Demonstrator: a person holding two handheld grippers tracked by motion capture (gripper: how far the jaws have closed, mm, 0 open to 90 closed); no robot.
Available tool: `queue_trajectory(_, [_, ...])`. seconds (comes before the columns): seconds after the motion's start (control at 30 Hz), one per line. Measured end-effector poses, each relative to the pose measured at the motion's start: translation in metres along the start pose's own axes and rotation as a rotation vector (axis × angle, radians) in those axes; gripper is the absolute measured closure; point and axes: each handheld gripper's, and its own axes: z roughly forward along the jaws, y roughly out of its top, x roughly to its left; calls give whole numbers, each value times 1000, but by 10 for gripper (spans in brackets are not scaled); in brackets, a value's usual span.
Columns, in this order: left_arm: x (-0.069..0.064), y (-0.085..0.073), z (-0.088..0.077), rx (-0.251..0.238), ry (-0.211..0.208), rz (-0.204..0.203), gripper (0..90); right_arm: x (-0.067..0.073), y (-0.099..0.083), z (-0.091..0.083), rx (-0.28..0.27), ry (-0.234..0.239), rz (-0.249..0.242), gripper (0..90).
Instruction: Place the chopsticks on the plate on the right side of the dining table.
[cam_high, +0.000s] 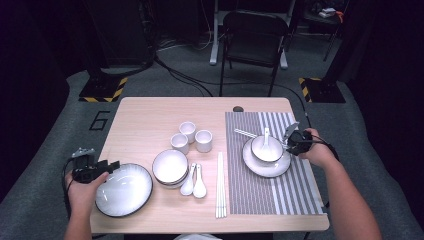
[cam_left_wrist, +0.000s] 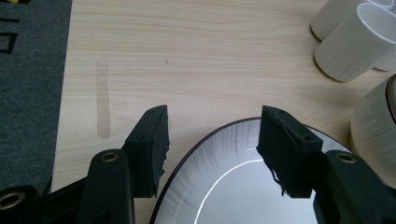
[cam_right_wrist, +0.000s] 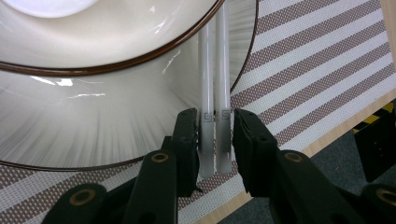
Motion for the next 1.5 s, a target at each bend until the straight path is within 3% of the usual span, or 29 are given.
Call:
queue_trajectory(0.27, [1, 0, 0, -7, 1, 7, 432, 0, -2, -1, -13, -4, 5, 684])
queue_trajectory(0.43, [1, 1, -1, -5, 1, 1, 432, 0, -3, -9, -33, -2, 78, 663])
queue_trajectory(0.53, [0, 1, -1, -13, 2, -3, 431, 0, -4, -14, -78, -5, 102, 652])
queue_trajectory(0.83, [-1, 4, 2, -12, -7, 8, 432, 6, -7, -20, -114, 2, 147, 624])
queue_trajectory(1.03, [-3, 7, 5, -18, -12, 5, 431, 11, -11, -28, -147, 30, 233, 621])
queue_trajectory(1.13, [-3, 8, 7, -22, -11, 10, 432, 15, -12, -33, -168, 23, 300, 621])
queue_trajectory(1.23, [-4, 9, 8, -19, -13, 14, 432, 18, -15, -38, -190, 20, 323, 624])
queue_trajectory(1.27, [-5, 10, 8, -21, -12, 10, 431, 20, -15, -39, -193, 21, 360, 624])
queue_trajectory(1.33, [-5, 10, 9, -21, -12, 8, 432, 23, -17, -41, -199, 12, 391, 624])
queue_trajectory(1.5, [-5, 12, 10, -18, -19, 6, 432, 31, -19, -45, -195, 15, 431, 651])
